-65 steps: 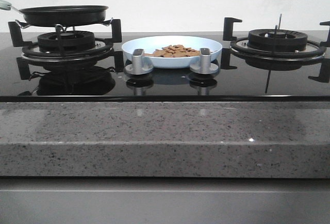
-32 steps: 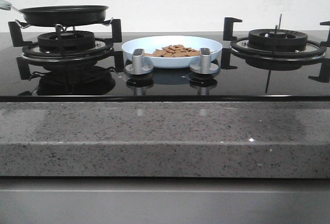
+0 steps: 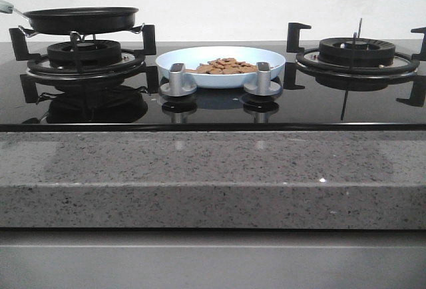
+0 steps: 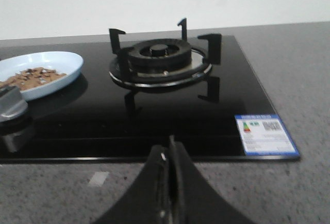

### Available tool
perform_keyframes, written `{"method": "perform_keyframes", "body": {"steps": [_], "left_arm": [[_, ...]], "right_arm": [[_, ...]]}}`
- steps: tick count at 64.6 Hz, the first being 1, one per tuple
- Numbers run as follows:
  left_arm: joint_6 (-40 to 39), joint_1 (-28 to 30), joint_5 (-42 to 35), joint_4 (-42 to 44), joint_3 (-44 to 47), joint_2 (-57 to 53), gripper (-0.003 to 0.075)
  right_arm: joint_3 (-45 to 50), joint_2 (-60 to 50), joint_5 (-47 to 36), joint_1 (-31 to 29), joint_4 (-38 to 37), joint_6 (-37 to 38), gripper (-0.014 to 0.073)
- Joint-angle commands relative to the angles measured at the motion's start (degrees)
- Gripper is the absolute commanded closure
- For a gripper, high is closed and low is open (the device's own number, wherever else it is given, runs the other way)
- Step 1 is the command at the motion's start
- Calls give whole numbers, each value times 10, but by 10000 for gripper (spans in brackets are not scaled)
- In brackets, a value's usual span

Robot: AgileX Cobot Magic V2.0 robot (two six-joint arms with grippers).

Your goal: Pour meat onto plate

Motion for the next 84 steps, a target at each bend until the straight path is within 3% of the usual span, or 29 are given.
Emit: {"method": "perform_keyframes", "body": {"steps": [1,19,84], "left_arm": [[-6,0,-50,-6,3,-10,741],[-6,0,-50,-6,3,-10,741],[-6,0,-50,-6,3,-10,741]], "right_arm": [[17,-28,-47,-7,-13,18,654],[15,-77,36,-7,-31,18,654],[15,-76,41,-7,-36,18,654]]}}
